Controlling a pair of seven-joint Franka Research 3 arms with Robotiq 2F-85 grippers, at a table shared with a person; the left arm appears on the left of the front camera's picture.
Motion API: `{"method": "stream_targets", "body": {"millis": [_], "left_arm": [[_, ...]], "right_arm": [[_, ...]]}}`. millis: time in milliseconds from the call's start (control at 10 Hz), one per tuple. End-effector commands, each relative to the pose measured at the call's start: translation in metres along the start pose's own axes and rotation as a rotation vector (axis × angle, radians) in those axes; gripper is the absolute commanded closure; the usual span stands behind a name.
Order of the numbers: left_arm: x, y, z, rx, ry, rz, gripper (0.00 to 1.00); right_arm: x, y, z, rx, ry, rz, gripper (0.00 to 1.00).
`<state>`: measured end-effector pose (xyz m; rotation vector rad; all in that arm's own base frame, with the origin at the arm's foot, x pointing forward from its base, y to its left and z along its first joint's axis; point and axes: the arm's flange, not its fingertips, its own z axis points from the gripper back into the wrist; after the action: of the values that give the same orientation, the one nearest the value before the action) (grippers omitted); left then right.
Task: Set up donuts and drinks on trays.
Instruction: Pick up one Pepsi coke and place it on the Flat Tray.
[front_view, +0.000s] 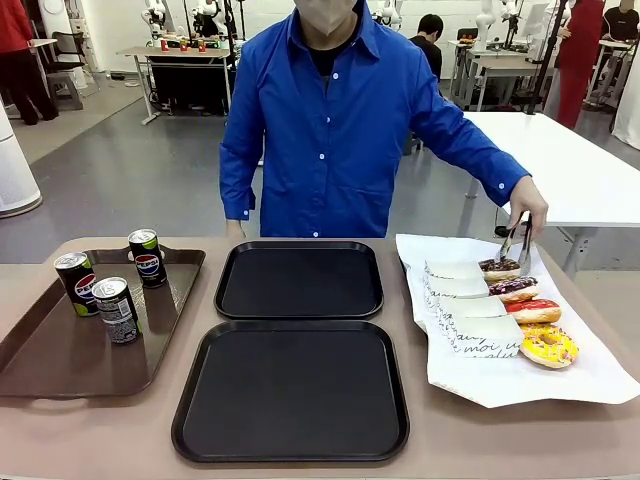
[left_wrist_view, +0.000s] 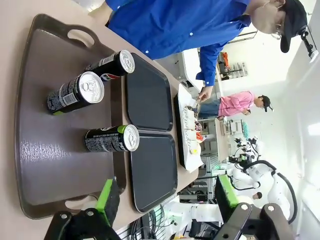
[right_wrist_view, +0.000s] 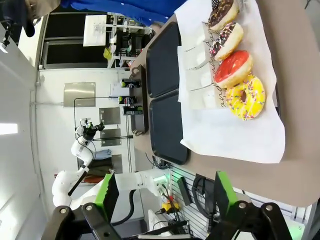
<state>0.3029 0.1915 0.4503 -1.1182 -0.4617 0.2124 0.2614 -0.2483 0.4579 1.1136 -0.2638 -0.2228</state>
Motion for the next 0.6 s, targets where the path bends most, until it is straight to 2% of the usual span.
{"method": "stream_targets", "body": {"millis": [0, 500], "left_arm": [[-0.0007, 0.0005, -0.0013, -0.018, -0.004, 0.009, 0.0], [-0.0007, 0.0005, -0.0013, -0.018, -0.004, 0.009, 0.0]], "right_arm": [[-0.0022, -0.0007, -0.0003, 0.002, 0.018, 0.003, 0.0], [-0.0022, -0.0007, -0.0003, 0.002, 0.018, 0.003, 0.0]]}}
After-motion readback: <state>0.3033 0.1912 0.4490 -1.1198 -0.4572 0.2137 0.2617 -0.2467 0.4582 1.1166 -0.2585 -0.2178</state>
